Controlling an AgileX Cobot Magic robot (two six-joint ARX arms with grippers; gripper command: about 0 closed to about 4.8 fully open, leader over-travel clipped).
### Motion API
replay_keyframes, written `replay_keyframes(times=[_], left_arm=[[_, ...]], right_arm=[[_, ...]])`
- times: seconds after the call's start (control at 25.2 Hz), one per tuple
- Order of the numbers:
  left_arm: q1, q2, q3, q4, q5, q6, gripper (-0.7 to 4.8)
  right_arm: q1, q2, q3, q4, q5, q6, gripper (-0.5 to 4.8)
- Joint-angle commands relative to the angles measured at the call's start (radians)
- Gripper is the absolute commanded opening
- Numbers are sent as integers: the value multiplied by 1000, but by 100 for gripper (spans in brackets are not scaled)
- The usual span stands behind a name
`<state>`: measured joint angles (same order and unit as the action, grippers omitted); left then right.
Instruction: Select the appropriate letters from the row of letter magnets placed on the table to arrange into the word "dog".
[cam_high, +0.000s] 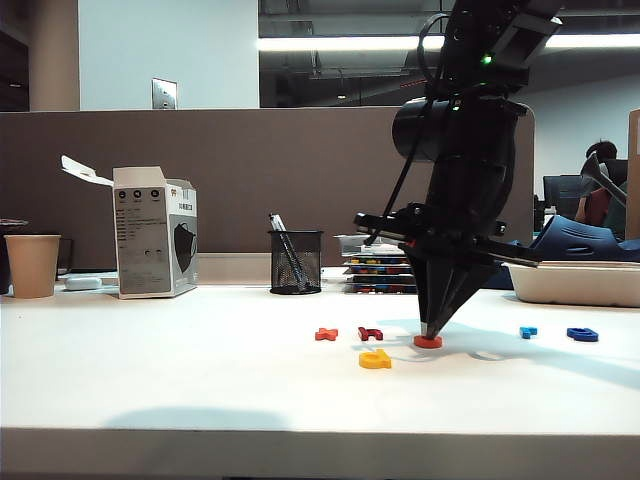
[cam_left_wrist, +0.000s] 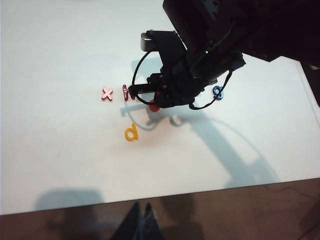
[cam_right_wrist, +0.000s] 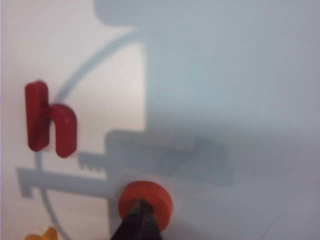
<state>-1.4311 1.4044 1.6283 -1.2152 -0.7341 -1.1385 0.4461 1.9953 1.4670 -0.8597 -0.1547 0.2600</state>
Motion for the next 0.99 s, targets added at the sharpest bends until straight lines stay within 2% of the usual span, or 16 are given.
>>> replay_keyframes(times=[0.04, 0.36, 0.52, 0.99], left_arm=[[-1, -2, 2, 5, -7, 2, -5], [-1, -2, 2, 5, -6, 2, -5], [-1, -2, 2, 5, -6, 2, -5], [-1, -2, 2, 5, -6, 2, -5]], right_arm=[[6, 6, -17, -109, -23, -2, -7], [16, 5, -18, -165, -32, -3, -7], [21, 5, -18, -183, -76, -3, -7], [34, 0, -18, -187, -53, -3, -7]])
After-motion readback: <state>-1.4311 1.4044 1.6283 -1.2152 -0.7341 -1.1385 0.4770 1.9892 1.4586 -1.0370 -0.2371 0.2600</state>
